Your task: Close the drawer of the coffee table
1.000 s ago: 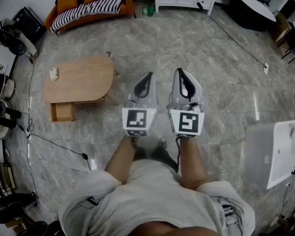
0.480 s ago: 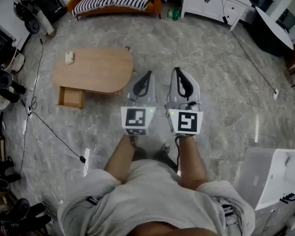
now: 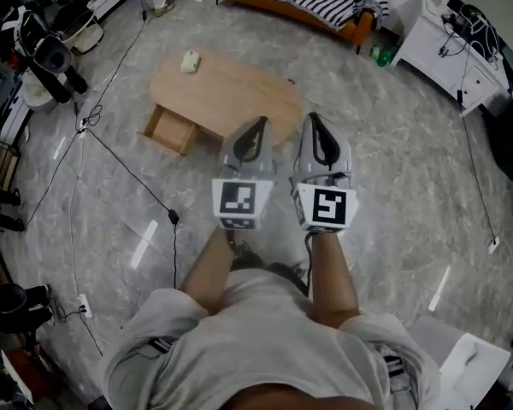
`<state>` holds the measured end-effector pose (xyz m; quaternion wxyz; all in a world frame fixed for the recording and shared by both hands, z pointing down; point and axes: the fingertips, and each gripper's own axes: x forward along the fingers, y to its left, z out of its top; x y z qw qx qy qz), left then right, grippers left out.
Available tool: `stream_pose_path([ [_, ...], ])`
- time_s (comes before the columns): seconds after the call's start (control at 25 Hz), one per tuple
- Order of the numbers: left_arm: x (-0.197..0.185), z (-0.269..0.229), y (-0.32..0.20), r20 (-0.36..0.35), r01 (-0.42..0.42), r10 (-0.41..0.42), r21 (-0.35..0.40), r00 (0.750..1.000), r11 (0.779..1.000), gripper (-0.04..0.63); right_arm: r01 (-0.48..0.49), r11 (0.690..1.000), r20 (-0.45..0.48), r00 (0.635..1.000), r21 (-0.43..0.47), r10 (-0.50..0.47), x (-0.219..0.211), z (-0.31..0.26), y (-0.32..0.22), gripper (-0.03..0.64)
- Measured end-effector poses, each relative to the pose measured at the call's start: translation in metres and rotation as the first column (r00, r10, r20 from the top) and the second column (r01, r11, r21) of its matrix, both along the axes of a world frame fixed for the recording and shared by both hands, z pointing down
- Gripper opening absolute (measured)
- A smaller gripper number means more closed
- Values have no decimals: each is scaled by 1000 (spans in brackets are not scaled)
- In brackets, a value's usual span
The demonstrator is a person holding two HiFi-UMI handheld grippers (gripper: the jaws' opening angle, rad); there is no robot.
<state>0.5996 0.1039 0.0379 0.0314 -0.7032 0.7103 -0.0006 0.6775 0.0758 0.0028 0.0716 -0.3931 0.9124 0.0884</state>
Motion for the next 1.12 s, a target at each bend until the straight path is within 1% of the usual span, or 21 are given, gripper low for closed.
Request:
stream_pose_path([
  [0.12, -54, -3, 17, 11, 70, -70, 3, 998, 998, 20, 85, 996, 2, 996, 4, -85, -60, -2, 13, 6],
  [0.24, -105, -4, 39, 19, 130, -131, 15, 991, 991, 20, 173, 985, -13, 985, 13, -172, -119, 1, 39, 6],
  [0.4, -159, -2, 65, 9, 214, -214, 27, 977, 977, 20, 269, 963, 11, 963, 17, -269, -177, 0, 60, 6],
  [0.6, -207, 6, 87, -14, 285, -285, 22, 959, 958, 20, 318, 948, -10, 948, -2, -318, -223, 7, 75, 6],
  [0.76, -239, 19, 94, -69, 321, -320, 3, 945, 947, 20, 343, 939, -20, 939, -35, -344, -254, 17, 81, 6],
  [0.84, -253, 24, 97, -83, 331, -330, -3, 940, 944, 20, 365, 930, -25, 930, -33, -366, -270, 16, 83, 6],
  [0.92, -267, 23, 96, -87, 351, -350, -1, 933, 936, 20, 390, 920, -26, 920, -31, -390, -285, 13, 79, 6],
  [1.12, -310, 31, 77, -74, 426, -426, -20, 902, 905, 20, 447, 893, -11, 894, -53, -448, -329, 21, 48, 6],
])
